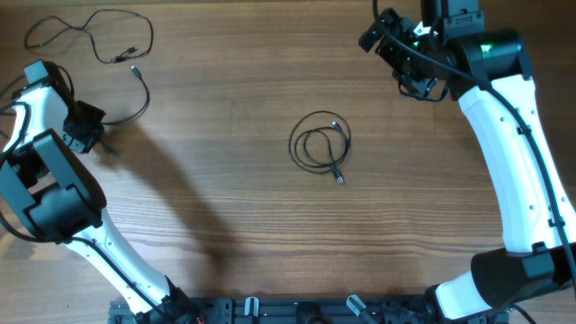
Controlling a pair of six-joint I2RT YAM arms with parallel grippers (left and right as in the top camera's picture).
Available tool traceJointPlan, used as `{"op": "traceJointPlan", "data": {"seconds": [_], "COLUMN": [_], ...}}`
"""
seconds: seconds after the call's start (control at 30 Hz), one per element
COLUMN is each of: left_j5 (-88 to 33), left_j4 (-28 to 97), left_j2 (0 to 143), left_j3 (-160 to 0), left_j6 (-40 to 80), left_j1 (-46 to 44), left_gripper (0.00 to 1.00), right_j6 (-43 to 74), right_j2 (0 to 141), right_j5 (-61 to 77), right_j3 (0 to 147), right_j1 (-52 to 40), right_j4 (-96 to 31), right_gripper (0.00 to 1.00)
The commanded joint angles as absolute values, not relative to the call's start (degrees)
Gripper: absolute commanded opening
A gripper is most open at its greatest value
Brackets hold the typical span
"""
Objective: Untangle cables
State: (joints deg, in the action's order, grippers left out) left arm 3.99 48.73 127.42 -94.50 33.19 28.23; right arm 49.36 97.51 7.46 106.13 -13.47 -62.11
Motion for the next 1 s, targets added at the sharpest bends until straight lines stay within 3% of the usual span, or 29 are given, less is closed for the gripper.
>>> {"op": "traceJointPlan", "data": {"seconds": [0.0,0.37,0.4,0.43,0.53,0.67,0.77,0.87,0.97], "left_j5": [0.86,-6.42,-6.46,-6.44,-6.37,-8.69,-31.42,-32.51,-24.32], "left_j4": [46.54,43.03,43.03,43.18,43.09,44.01,57.28,59.61,57.54], "left_j2": [131.46,130.47,130.28,129.97,127.37,120.88,119.04,119.11,119.83], "left_j3": [-93.21,-102.37,-102.52,-102.52,-102.52,-102.50,-101.97,-98.59,-95.15], "left_j6": [33.71,33.28,33.28,33.26,33.26,33.26,32.91,22.35,26.09], "left_j1": [28.01,28.12,28.12,28.12,28.12,27.31,22.37,12.23,-0.40], "left_gripper": [0.04,0.04,0.09,0.41,0.78,0.90,0.90,0.90,0.96], "right_j6": [49.52,49.50,49.50,49.47,49.47,49.45,49.50,49.47,49.50], "right_j2": [98.17,98.17,98.17,98.17,98.19,98.19,98.28,98.65,98.78], "right_j5": [7.79,7.97,7.97,7.97,7.92,7.60,7.27,1.93,-7.05], "right_j3": [105.60,105.60,105.60,105.60,105.60,105.60,105.60,105.60,105.60], "right_j1": [-13.65,-13.65,-13.65,-13.65,-13.65,-13.65,-13.65,-13.65,-12.38], "right_j4": [-62.06,-62.17,-62.17,-62.17,-62.17,-62.08,-61.98,-62.48,-64.97], "right_gripper": [1.00,1.00,1.00,1.00,1.00,1.00,1.00,1.00,1.00]}}
